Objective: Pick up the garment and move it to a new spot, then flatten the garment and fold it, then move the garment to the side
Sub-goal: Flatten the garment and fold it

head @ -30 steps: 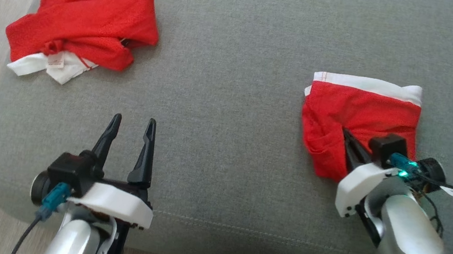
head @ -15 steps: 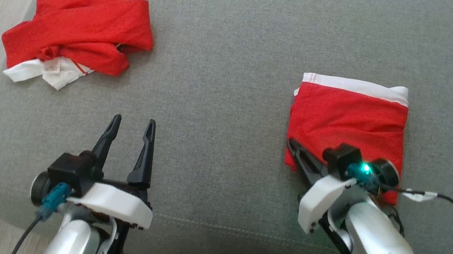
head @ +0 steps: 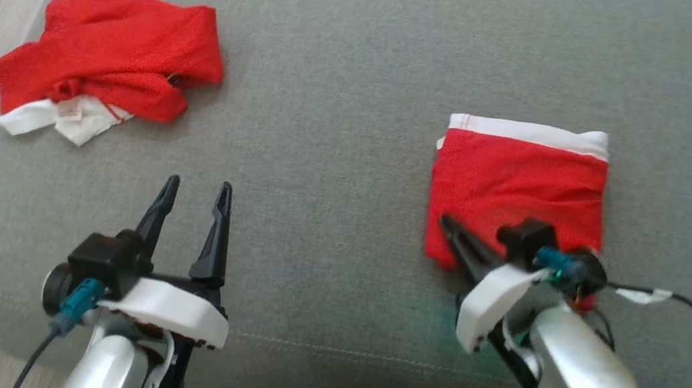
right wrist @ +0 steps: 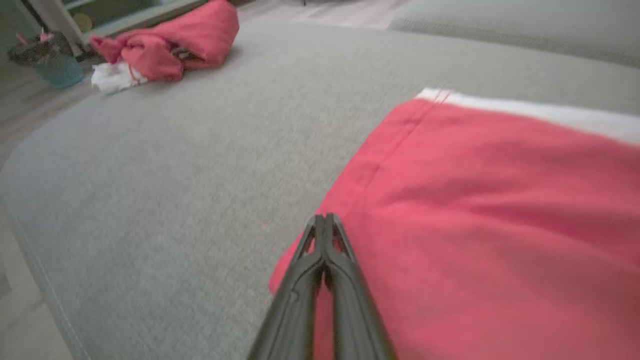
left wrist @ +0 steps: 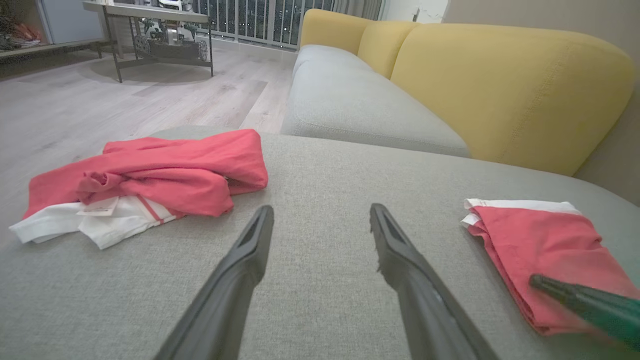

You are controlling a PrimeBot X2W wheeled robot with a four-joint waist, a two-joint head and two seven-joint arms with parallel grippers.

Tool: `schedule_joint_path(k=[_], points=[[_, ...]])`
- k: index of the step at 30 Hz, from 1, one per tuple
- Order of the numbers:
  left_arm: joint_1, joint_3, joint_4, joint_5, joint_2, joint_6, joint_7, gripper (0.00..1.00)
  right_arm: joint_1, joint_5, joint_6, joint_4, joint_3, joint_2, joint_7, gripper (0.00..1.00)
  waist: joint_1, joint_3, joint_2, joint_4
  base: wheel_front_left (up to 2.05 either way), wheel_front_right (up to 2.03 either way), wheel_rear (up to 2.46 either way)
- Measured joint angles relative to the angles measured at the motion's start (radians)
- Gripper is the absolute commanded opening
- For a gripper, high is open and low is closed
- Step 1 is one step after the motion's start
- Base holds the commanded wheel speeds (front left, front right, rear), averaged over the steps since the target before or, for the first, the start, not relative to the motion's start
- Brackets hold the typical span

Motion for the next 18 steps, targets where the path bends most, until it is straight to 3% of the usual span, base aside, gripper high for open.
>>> schedule_joint_path(k=[6, 11, 18], points=[[0.003, 0.018, -0.001, 0.000, 0.000, 0.000, 0.000, 1.00, 0.002, -0.011, 0.000, -0.132, -0.152, -0.022, 0.000, 0.00, 0.0000, -0.042, 0.0000, -0.037, 0.00, 0.00, 0.00], [0.027, 0.019, -0.007, 0.000, 0.000, 0.002, 0.000, 1.00, 0.085, -0.093, 0.000, -0.281, -0.336, -0.028, -0.001, 0.00, 0.0000, -0.088, 0.0000, -0.077, 0.00, 0.00, 0.00], [0.075, 0.024, -0.025, 0.000, 0.000, 0.024, 0.000, 1.00, 0.282, -0.219, 0.000, -0.469, -0.529, 0.031, -0.001, 0.00, 0.0000, -0.140, 0.0000, -0.133, 0.00, 0.00, 0.00]])
